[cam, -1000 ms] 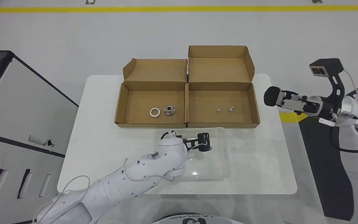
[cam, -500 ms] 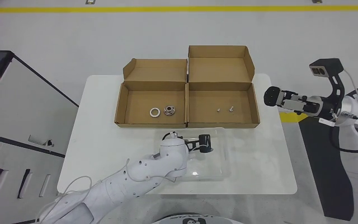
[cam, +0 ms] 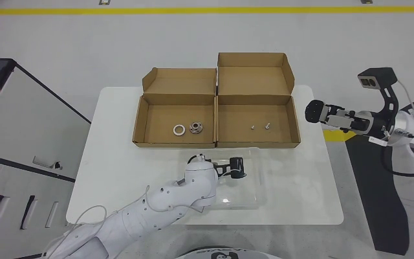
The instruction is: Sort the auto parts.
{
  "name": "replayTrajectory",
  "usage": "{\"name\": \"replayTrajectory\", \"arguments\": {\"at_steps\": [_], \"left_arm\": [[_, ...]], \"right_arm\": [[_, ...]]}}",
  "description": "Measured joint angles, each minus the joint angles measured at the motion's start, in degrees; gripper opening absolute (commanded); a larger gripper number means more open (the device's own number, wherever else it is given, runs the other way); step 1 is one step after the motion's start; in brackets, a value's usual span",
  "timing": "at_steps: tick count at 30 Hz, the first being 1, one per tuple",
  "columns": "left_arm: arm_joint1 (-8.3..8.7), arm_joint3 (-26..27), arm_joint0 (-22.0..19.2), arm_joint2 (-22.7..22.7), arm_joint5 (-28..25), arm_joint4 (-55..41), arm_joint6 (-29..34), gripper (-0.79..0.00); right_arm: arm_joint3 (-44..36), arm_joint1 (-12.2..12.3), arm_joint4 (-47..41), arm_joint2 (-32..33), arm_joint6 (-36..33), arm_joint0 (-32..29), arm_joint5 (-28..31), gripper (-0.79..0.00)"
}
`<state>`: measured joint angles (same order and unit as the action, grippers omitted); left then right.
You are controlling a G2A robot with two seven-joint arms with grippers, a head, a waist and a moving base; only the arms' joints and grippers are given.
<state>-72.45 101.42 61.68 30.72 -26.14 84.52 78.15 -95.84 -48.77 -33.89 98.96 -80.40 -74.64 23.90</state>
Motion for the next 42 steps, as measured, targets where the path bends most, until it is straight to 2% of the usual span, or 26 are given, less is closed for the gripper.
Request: {"name": "replayTrajectory", "arguments": {"at_steps": [5, 17, 21, 26, 28, 42], "left_arm": [[0.07, 0.08, 0.08, 0.05, -0.03, -0.21, -0.03, -0.425], [0.15, -0.20, -0.01, 0.06, -0.14, -1.36, -0.13, -0.376], [0.27, -0.33, -0.27, -0.08, -0.30, -2.55, -0.30, -0.314], [0.66, -0.51, -1.01, -0.56, -0.32, -4.41, -0.32, -0.348], [0.81, -0.53, -1.37, -0.71, -0.13, -5.25, -0.13, -0.394], [1.31, -1.48, -3.97, -1.65, 0.63, -9.73, 0.63, -0.477]], "right_arm": [[0.00, 0.00, 0.00, 0.00, 0.00, 0.00, 0.00, 0.000], [0.00, 0.00, 0.00, 0.00, 0.00, 0.00, 0.00, 0.000], [0.00, 0.00, 0.00, 0.00, 0.00, 0.00, 0.00, 0.000], [0.00, 0.00, 0.00, 0.00, 0.00, 0.00, 0.00, 0.000], [0.00, 0.00, 0.00, 0.00, 0.00, 0.00, 0.00, 0.000], [0.00, 0.00, 0.00, 0.00, 0.00, 0.00, 0.00, 0.000]]}}
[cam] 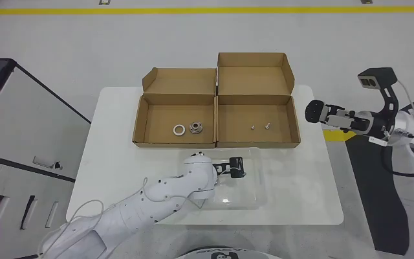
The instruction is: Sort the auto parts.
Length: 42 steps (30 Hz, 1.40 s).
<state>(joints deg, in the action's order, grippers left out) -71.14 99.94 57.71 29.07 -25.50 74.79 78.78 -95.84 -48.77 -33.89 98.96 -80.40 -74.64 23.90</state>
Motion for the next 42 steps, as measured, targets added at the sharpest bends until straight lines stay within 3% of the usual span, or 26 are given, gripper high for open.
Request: {"name": "replayTrajectory", "arguments": {"at_steps": [42], "left_arm": [[-0.71, -3.58, -3.39, -3.37, 0.85, -3.83, 0.85, -0.659]], "right_arm": [[0.00, 0.00, 0.00, 0.00, 0.00, 0.00, 0.00, 0.000]]}}
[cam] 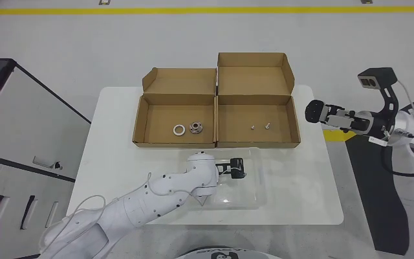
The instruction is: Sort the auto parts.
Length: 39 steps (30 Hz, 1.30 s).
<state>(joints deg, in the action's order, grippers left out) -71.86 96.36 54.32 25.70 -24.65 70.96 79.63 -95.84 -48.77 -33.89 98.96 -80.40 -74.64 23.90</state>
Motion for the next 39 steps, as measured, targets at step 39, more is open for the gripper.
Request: {"name": "replayTrajectory", "arguments": {"at_steps": [39], "left_arm": [[4.31, 26.18, 8.81, 20.46, 8.41, -6.81, -0.52, -0.785]], "right_arm": [[0.00, 0.00, 0.00, 0.00, 0.00, 0.00, 0.00, 0.000]]}}
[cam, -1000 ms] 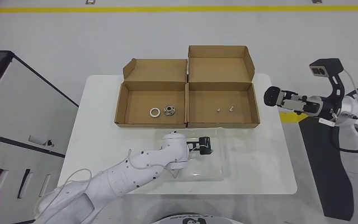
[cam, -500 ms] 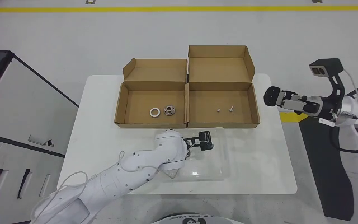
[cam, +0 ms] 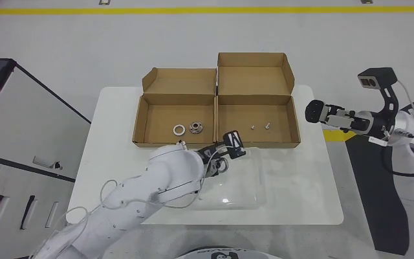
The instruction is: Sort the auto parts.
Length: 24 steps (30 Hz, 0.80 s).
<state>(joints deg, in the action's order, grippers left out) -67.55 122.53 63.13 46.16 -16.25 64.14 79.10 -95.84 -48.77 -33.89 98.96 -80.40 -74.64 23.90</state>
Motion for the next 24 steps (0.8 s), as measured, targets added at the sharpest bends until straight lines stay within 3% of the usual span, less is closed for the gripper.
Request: {"name": "replayTrajectory", "arguments": {"at_steps": [7, 10, 17, 24], "left_arm": [[0.27, 2.15, 3.10, 8.15, 4.98, -13.40, -10.09, -0.785], [0.55, 1.31, 5.30, 12.01, 4.42, -21.21, -14.92, -0.785], [1.30, -2.44, 11.76, 18.98, -3.62, -38.42, -26.49, -0.785], [1.64, -7.16, 15.69, 21.44, -13.87, -50.65, -35.25, -0.785]], "right_arm": [[0.00, 0.00, 0.00, 0.00, 0.00, 0.00, 0.00, 0.000], [0.00, 0.00, 0.00, 0.00, 0.00, 0.00, 0.00, 0.000], [0.00, 0.00, 0.00, 0.00, 0.00, 0.00, 0.00, 0.000], [0.00, 0.00, 0.00, 0.00, 0.00, 0.00, 0.00, 0.000]]}}
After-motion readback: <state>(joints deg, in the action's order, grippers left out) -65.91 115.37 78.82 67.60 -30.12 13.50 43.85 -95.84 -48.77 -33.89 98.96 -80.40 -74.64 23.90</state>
